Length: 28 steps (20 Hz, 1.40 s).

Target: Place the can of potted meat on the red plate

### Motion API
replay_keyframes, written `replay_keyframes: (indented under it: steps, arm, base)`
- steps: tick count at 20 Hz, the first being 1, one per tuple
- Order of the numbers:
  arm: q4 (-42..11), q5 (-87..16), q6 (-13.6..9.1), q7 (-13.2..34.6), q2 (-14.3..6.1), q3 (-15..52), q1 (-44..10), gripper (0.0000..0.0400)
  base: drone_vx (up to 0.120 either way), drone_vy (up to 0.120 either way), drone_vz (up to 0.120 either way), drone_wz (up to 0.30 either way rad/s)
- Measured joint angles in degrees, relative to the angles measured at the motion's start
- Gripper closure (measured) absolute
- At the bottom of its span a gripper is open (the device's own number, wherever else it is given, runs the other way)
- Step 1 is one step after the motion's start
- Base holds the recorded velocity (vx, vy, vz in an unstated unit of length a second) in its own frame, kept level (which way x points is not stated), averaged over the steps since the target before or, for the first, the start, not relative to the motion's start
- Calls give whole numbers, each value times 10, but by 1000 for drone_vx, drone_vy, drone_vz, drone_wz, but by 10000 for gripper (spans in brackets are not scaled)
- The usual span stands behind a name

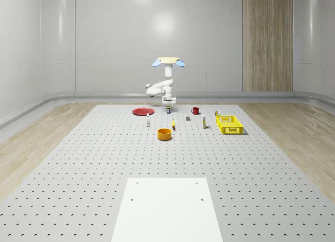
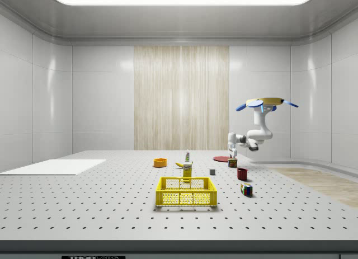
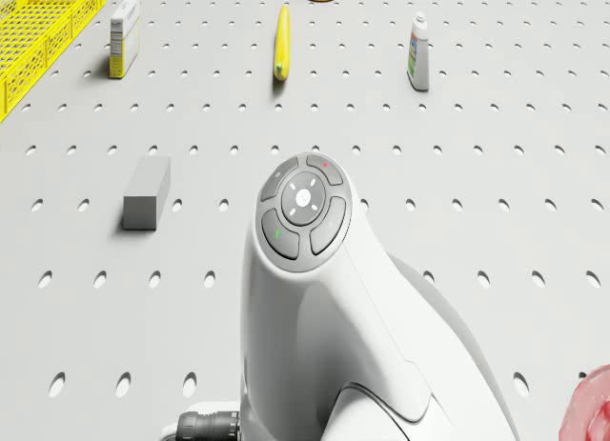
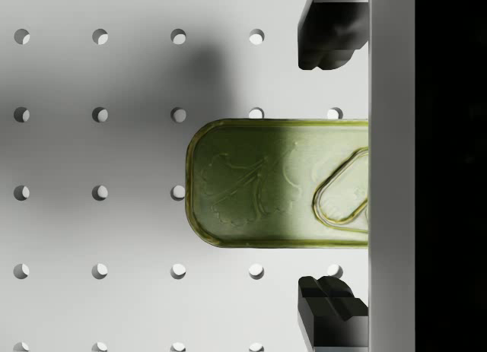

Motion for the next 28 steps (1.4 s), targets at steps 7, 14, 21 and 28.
replay_keyframes:
  steps: [7, 14, 21, 28]
  arm:
    - [6, -23, 34, -4, -26, -30, 2, 0]
    - [13, -42, 63, -11, -46, -54, 6, 0]
    - [17, -47, 78, -10, -59, -62, 4, 104]
    - [12, -21, 73, -4, -64, -35, -1, 113]
  base:
    - [0, 0, 0, 0]
    - [0, 0, 0, 0]
    - [0, 0, 0, 0]
    - [0, 0, 0, 0]
